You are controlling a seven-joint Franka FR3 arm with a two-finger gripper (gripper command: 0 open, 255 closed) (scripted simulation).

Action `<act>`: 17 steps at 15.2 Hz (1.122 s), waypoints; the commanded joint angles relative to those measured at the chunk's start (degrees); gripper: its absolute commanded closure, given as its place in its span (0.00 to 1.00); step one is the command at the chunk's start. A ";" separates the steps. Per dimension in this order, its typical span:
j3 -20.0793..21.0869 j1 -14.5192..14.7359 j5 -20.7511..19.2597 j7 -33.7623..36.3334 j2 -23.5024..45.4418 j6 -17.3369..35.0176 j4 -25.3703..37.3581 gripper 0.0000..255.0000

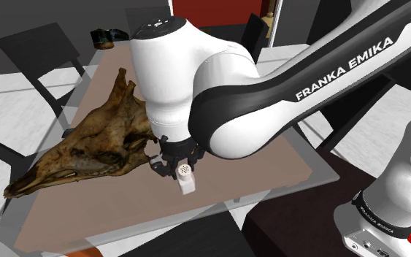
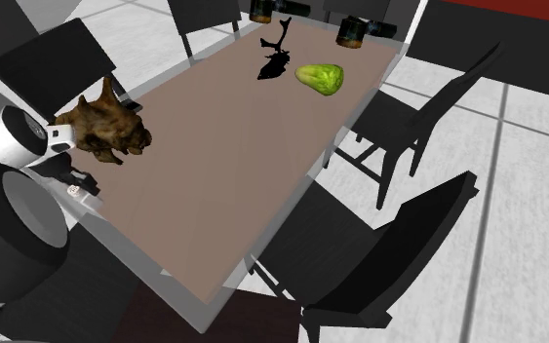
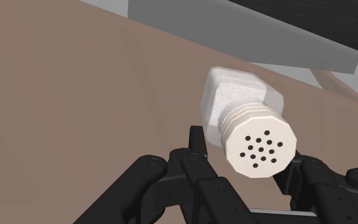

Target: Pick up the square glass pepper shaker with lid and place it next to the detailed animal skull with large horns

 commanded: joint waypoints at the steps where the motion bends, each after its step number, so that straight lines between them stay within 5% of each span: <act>1: -0.02 0.05 -0.56 0.52 0.70 1.52 -0.91 1.00; 13: -0.17 0.18 -2.13 1.82 2.74 4.61 -2.30 1.00; 14: -0.17 0.18 -2.13 1.82 2.74 4.61 -2.30 0.00; 17: -0.17 0.18 -2.13 1.82 2.74 4.61 -2.30 0.00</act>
